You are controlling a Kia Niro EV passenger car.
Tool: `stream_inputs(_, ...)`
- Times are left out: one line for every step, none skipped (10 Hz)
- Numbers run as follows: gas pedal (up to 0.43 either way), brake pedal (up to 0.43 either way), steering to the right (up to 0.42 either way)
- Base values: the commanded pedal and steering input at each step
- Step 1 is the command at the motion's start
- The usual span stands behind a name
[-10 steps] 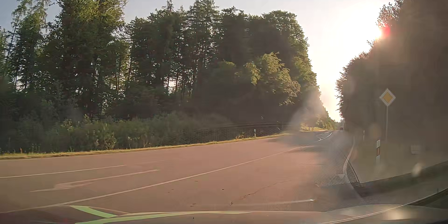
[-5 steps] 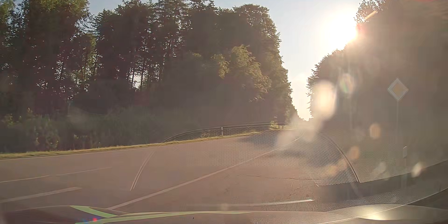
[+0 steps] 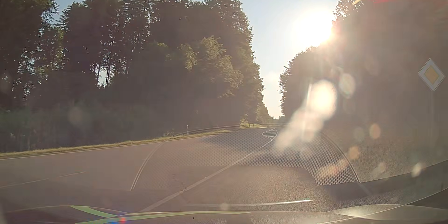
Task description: Follow the waypoints while adhering to traffic rules and regulations
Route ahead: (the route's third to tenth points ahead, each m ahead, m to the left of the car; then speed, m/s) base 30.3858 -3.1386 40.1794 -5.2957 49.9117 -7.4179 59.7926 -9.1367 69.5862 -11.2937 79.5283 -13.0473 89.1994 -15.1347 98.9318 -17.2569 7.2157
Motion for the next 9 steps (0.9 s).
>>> stream_inputs(0.22, 0.0, 0.142)
stream_inputs(0.228, 0.0, 0.141)
stream_inputs(0.24, 0.0, 0.138)
stream_inputs(0.248, 0.0, 0.133)
stream_inputs(0.248, 0.0, 0.126)
stream_inputs(0.28, 0.0, 0.119)
stream_inputs(0.28, 0.0, 0.111)
stream_inputs(0.28, 0.0, 0.102)
stream_inputs(0.28, 0.0, 0.092)
